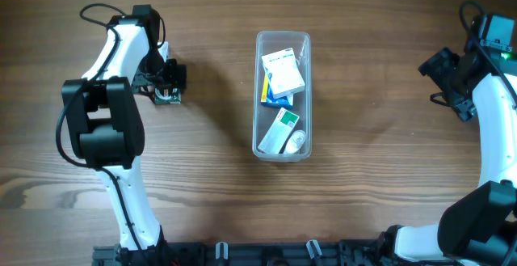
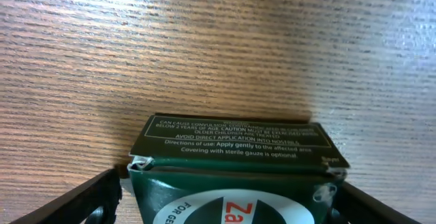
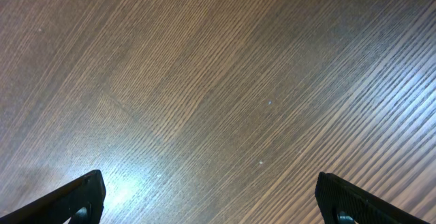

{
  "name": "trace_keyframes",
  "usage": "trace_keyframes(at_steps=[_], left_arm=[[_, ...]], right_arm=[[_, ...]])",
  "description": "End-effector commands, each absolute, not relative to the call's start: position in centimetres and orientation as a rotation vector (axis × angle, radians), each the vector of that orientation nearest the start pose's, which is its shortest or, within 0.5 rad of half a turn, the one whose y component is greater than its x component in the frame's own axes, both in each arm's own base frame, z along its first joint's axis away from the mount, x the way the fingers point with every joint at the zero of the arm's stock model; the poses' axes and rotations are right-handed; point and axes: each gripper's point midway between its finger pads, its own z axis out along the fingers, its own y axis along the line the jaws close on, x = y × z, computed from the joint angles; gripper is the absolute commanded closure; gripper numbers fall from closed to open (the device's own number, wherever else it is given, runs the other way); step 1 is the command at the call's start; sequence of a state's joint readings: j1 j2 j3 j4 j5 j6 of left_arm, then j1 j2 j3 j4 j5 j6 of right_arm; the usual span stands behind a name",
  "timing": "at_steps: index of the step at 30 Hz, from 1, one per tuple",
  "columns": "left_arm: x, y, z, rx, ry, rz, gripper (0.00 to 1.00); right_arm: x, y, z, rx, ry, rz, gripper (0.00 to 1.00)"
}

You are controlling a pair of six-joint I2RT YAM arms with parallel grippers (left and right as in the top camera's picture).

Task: Pack container
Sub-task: 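Move the left gripper to the green Zam-Buk tin and grasp it, then lower the Zam-Buk tin into the container and open the gripper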

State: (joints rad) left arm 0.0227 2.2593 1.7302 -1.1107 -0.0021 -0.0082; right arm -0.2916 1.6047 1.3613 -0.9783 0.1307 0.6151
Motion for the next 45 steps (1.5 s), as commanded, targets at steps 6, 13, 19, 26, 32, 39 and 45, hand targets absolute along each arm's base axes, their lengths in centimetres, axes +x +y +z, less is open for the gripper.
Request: trace_keyframes(at_steps=[6, 13, 19, 26, 32, 39, 45], left_arm=[[40.9, 0.8, -0.7, -0.065, 3.227, -0.016, 0.37], [40.8, 0.8, -0.7, -0.066, 3.233, -0.017, 0.50], [40.5, 0.8, -0.6, -0.065, 3.246, -0.018, 0.57], [42.2, -1.4, 3.2, -0.059, 3.147, -0.211, 0.56], [44.1, -6.1, 14.1, 0.117, 2.904, -0.239, 0.54], [38.4, -23.5, 21.4, 0.654, 2.640, -0.391, 0.48], [36.8, -30.7, 19.9, 0.793, 2.552, -0.321, 0.46]], right_arm=[[34.4, -12.6, 14.3, 1.239, 2.493, -0.092, 0.00], [34.4, -12.6, 14.3, 1.239, 2.493, -0.092, 0.00], [34.4, -12.6, 14.3, 1.239, 2.493, -0.092, 0.00], [34.4, -12.6, 14.3, 1.239, 2.493, -0.092, 0.00], [34.4, -12.6, 14.3, 1.240, 2.493, -0.092, 0.00], [34.4, -12.6, 14.3, 1.239, 2.493, -0.092, 0.00], [34.4, -12.6, 14.3, 1.239, 2.493, -0.092, 0.00]])
